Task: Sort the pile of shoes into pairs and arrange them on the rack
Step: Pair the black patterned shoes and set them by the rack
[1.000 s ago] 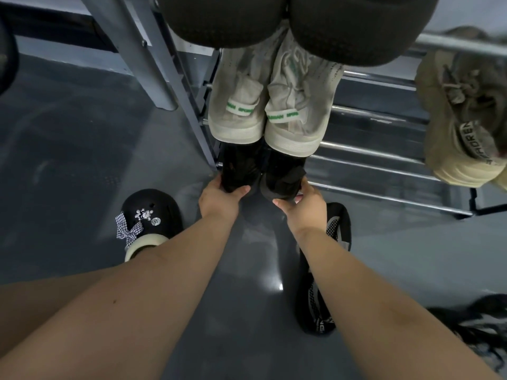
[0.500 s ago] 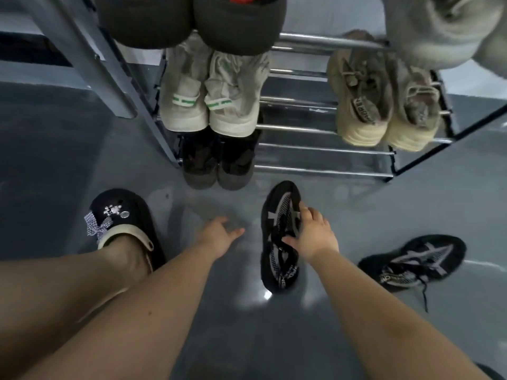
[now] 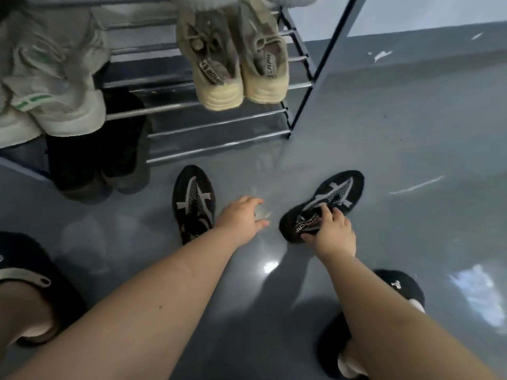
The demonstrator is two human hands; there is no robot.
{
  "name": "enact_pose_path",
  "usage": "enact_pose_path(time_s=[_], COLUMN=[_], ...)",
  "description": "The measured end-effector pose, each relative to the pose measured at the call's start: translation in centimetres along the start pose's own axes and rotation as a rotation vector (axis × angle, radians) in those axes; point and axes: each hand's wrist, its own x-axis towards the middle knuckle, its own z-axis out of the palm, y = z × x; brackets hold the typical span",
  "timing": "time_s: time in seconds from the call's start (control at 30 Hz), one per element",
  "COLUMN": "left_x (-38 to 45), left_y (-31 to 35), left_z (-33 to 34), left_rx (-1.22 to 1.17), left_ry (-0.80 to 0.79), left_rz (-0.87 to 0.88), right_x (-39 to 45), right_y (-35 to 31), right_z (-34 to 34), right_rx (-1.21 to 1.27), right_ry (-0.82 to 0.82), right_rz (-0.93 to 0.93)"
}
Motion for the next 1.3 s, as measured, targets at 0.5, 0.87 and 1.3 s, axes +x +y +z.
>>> enact_pose_path(time_s=[0.5, 0.87, 1.3], left_x=[5.7, 4.1, -3.8], left_y=[3.4, 0.3, -6.0], left_z=[4.8, 1.0, -0.1], left_rx=[0.171, 0.318, 0.343], left_ry=[-0.250, -0.090, 0.146], left_rz=[0.014, 0.023, 0.058], right_x=[3.6, 3.4, -0.5], right_y=[2.3, -3.2, -8.4], right_z=[1.5, 0.3, 1.0], right_rx=[0.824, 1.286, 0.983], right_ry=[-0.056, -0.273, -0.519], right_rz=[0.312, 0.296, 0.102])
